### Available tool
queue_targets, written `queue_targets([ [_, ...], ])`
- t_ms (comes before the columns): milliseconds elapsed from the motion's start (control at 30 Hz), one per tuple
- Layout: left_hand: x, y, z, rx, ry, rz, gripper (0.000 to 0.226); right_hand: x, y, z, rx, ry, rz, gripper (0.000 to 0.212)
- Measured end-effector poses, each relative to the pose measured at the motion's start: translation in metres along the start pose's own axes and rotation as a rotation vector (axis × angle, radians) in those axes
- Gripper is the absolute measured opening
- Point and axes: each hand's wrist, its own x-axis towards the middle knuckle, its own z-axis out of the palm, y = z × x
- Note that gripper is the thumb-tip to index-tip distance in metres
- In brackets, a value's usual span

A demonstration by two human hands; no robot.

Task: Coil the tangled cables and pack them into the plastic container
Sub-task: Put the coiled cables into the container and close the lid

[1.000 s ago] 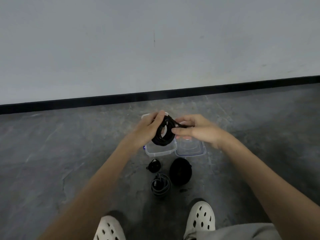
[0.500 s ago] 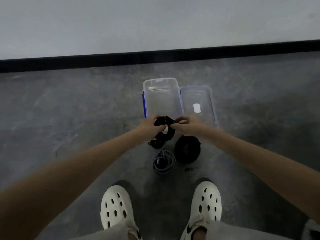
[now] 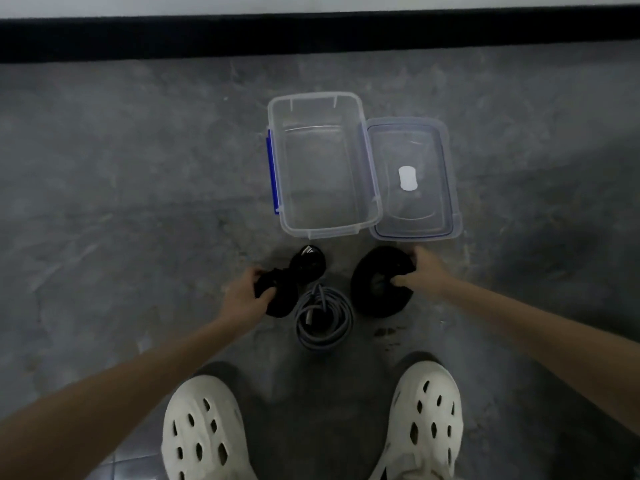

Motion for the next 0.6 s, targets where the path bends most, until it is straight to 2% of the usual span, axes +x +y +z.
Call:
queue_targets([
  [167,0.005,0.011,0.002,0.166,-0.001,0.056,0.038,0.005,-0.003,0.011,-0.105,0.101,-0.058,0.040],
  [333,0.000,0.026,-0.001,0.252,0.042,0.229,0.038,-0.003,-0.004,0.008,-0.198,0.156,-0.168,0.036],
  [500,-0.008,0.048,-0.005,0.217,0.153,0.401,0.030,-0.017,-0.017,-0.005,-0.219,0.154,-0.282,0.039],
  [600,-0.004,0.069,-0.015,0.031,0.279,0.292,0.037,-0.028,-0.031,-0.025,-0.165,0.176,-0.282,0.032],
])
